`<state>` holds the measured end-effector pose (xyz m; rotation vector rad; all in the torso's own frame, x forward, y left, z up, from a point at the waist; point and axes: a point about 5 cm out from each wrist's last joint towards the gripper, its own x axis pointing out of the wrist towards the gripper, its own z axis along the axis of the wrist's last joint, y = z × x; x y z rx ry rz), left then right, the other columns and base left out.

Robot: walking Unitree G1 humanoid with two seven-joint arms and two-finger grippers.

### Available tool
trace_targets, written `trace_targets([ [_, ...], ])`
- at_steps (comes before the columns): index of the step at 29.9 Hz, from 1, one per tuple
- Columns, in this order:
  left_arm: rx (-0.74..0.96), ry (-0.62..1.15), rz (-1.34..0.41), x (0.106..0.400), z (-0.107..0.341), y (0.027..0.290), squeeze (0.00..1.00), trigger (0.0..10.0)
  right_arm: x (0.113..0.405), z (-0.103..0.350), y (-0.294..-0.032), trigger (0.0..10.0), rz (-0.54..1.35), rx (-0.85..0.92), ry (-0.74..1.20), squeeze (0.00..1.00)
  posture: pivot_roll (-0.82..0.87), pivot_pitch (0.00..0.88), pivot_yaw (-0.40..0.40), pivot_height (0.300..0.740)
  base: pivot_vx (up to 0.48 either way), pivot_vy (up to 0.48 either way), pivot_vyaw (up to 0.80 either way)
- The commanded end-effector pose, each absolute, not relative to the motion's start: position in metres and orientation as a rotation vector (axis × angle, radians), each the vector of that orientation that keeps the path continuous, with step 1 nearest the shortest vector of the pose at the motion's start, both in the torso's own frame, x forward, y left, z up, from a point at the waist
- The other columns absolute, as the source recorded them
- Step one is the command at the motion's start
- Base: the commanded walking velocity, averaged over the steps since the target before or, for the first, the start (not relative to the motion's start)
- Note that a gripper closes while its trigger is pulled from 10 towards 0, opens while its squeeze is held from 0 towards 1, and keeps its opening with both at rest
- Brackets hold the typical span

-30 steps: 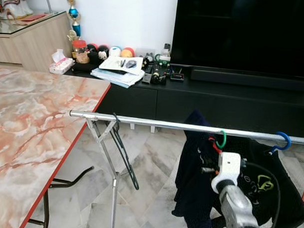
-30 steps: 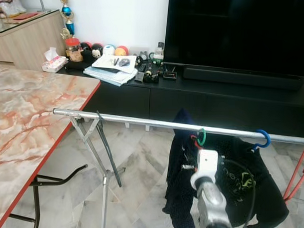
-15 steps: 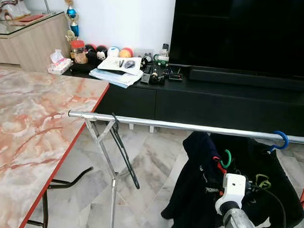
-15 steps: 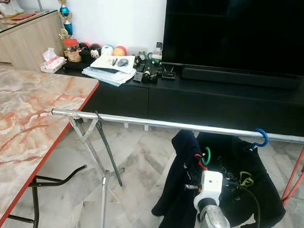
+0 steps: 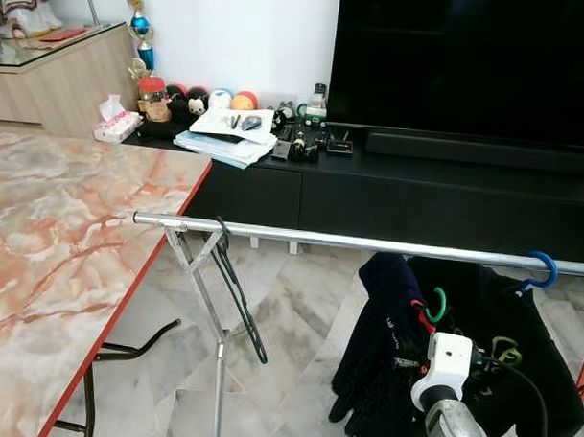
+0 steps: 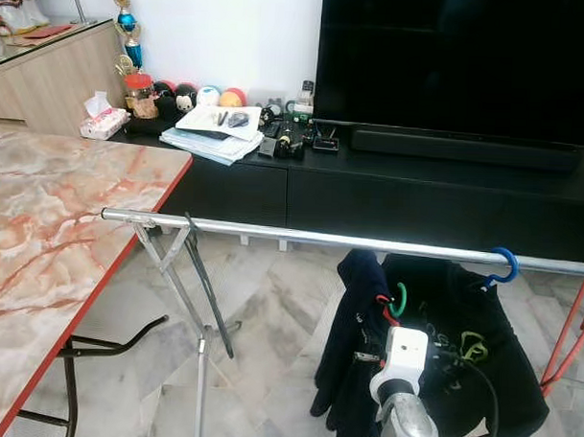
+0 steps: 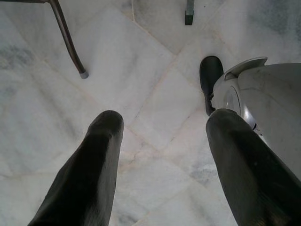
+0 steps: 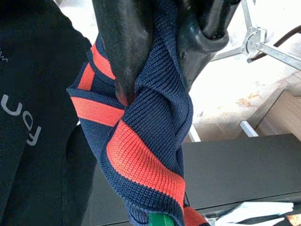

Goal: Hang hanger

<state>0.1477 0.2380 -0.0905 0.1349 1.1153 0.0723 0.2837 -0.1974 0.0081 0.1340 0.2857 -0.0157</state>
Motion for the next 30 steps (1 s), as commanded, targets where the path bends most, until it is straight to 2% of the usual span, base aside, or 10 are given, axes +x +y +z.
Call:
trace_targets([
  [1,0.156,1.125,0.072,0.143,-0.0911,0.2425,0.0,10.0,0.29,0.0181,-0.202,10.0,-0.036,0.141,0.238,0.0,0.07,0.0,0.043,0.74,0.0,0.0,0.0],
  [30,0.158,1.121,0.067,0.144,-0.0908,0.2419,0.0,10.0,0.2952,0.0211,-0.2023,10.0,-0.052,0.13,0.244,0.0,0.08,0.0,0.038,0.74,-0.254,0.0,0.0],
])
